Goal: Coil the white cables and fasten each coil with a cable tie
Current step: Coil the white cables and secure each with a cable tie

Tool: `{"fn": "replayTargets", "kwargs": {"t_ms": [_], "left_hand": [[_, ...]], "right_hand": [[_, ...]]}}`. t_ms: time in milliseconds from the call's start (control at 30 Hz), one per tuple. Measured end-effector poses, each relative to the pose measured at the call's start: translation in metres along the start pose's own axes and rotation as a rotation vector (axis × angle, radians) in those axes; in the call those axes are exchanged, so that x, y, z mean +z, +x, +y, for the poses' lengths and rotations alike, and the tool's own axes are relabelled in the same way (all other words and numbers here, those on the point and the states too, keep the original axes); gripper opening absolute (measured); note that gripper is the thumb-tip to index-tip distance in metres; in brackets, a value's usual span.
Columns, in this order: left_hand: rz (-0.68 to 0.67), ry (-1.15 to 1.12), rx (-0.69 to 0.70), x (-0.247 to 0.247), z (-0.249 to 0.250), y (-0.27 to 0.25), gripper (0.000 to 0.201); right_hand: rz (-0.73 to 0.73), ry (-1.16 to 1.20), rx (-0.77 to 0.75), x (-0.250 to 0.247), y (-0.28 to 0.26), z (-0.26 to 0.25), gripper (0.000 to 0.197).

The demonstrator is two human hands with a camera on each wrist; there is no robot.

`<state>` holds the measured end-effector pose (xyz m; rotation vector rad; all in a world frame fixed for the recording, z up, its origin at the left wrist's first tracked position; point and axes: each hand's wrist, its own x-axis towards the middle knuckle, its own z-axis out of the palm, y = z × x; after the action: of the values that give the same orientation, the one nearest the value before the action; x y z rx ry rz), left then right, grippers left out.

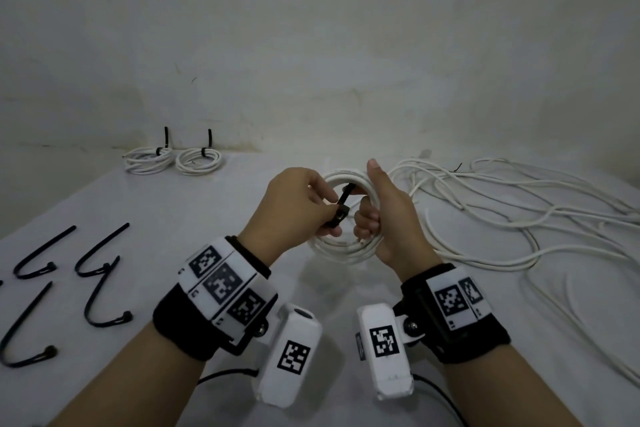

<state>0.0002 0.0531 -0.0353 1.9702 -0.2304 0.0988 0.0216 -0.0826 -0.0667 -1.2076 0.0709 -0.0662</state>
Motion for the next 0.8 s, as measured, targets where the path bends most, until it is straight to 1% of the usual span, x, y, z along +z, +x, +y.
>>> {"fn": "replayTargets", "kwargs": {"t_ms": [67,167,200,233,300,333,367,400,467,533,667,800], "left_hand": [[-0.003,-0.074,0.006,0.003,0.000,-0.001,0.013],[-0.089,-0.147,0.049,0.006,0.000,-0.002,0.007],[-0.114,-0.165,0.054,0.005,0.001,-0.002,0.011],[-0.140,-0.171,0.065,0.002,0.001,-0.002,0.019],[-0.225,-0.121,0.124,-0.008,0.002,-0.004,0.030],[-0.277,-0.095,0.157,-0.013,0.002,-0.006,0.030],[-0.313,-0.073,0.185,-0.017,0.002,-0.008,0.025],[-0.314,-0.044,0.213,-0.020,0.003,-0.010,0.018],[-0.230,0.004,0.262,-0.021,0.004,-0.010,0.008],[-0.142,-0.015,0.293,-0.017,0.003,-0.006,0.008],[-0.014,-0.040,0.354,-0.010,-0.001,0.004,0.014],[0.089,0.079,0.433,-0.008,-0.001,0.015,0.010]], "right_hand": [[0.004,-0.003,0.013,-0.001,0.001,-0.001,0.042],[0.034,-0.043,0.002,-0.003,0.002,-0.001,0.039],[0.047,-0.051,-0.007,-0.003,0.003,-0.001,0.037],[0.059,-0.050,-0.015,-0.004,0.003,-0.001,0.036],[0.077,-0.038,-0.029,-0.007,0.005,-0.002,0.035],[0.084,-0.033,-0.033,-0.008,0.006,-0.003,0.035],[0.090,-0.030,-0.036,-0.009,0.006,-0.003,0.036],[0.094,-0.025,-0.038,-0.009,0.007,-0.004,0.036],[0.093,-0.014,-0.040,-0.010,0.007,-0.005,0.034],[0.066,0.015,-0.035,-0.009,0.006,-0.005,0.032],[-0.051,0.073,0.008,-0.006,0.001,-0.006,0.035],[-0.143,0.040,0.054,0.000,-0.004,-0.005,0.033]]}}
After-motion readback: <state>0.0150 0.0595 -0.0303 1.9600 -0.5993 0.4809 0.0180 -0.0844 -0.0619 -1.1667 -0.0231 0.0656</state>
